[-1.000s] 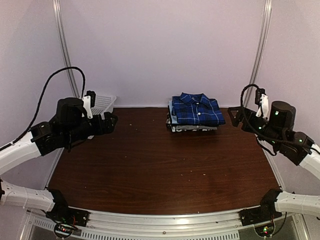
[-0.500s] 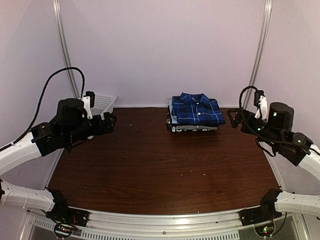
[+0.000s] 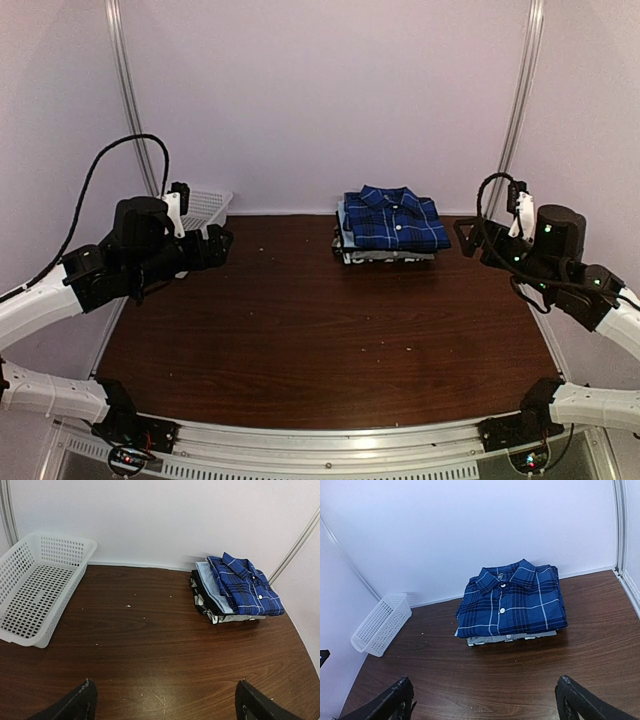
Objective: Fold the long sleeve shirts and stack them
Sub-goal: Reset both arms
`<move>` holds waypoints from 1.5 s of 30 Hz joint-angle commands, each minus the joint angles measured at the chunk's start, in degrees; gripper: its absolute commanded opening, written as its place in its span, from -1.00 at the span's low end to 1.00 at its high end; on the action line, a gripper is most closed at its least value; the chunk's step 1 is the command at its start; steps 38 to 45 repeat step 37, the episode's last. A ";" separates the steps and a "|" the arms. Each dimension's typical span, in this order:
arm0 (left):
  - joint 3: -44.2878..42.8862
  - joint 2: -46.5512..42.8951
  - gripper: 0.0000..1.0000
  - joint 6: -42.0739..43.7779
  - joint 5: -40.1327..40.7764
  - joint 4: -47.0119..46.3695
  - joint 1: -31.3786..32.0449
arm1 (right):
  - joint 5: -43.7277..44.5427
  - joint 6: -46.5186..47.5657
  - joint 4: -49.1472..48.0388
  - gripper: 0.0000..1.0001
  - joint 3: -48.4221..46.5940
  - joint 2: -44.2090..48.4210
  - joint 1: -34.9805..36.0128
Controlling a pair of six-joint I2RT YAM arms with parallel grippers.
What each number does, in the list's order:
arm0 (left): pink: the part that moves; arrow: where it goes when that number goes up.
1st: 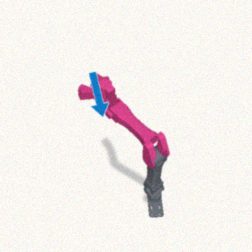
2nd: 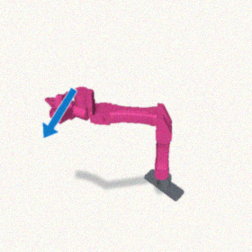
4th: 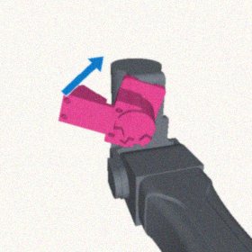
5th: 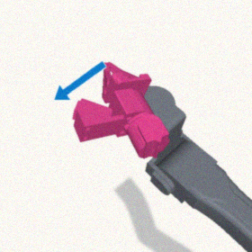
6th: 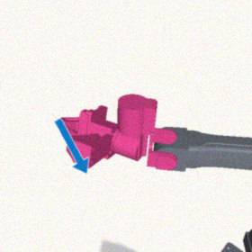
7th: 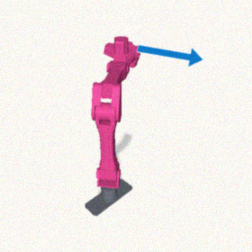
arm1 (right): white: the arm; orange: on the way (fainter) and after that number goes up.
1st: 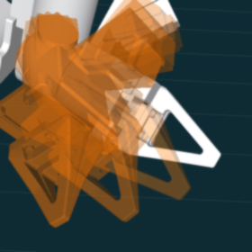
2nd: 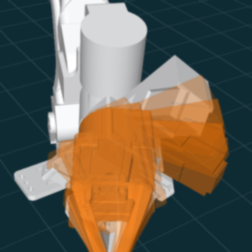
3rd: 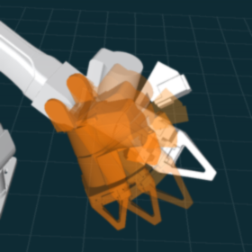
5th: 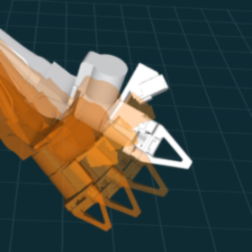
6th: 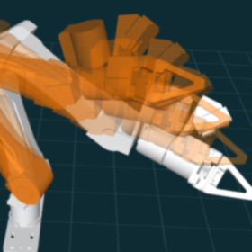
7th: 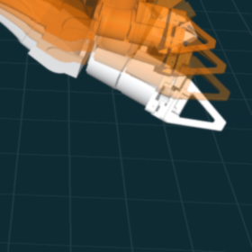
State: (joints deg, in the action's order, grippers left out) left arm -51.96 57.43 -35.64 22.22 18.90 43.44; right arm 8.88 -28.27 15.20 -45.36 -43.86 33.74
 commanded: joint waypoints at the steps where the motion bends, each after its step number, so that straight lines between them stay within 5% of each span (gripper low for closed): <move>1: -0.79 0.01 0.95 0.83 1.33 -3.10 -0.49 | 0.74 0.35 0.00 1.00 -0.84 0.00 0.10; 45: 0.72 0.15 0.95 1.00 0.98 -4.35 -0.49 | 0.25 -0.41 0.34 1.00 -0.89 -0.97 0.10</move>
